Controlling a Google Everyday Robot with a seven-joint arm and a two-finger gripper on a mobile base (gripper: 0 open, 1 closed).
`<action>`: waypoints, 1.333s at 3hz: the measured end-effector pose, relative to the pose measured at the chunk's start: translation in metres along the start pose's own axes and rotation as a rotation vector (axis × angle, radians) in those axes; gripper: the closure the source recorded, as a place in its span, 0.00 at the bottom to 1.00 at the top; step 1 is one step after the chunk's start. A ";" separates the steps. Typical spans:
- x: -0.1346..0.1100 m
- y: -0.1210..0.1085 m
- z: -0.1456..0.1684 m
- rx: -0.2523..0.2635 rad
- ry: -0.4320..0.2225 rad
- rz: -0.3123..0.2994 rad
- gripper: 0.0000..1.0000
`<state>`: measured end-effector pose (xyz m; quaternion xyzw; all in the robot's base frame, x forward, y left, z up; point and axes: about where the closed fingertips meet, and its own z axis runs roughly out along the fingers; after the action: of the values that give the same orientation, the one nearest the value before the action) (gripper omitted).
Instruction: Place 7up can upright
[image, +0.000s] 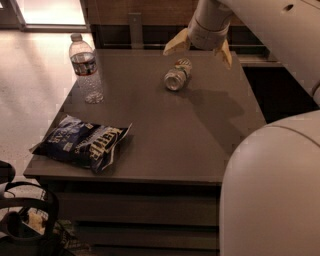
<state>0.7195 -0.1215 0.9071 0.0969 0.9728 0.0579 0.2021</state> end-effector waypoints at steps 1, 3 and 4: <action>0.012 0.000 0.009 0.108 -0.002 0.043 0.00; -0.007 0.012 0.037 0.101 0.087 0.031 0.00; -0.021 0.022 0.042 0.091 0.106 0.024 0.00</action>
Offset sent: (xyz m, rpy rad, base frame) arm 0.0178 0.0154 -0.0214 -0.0685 0.0614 -0.0899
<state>0.7587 -0.1018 0.8805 0.1143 0.9826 0.0211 0.1450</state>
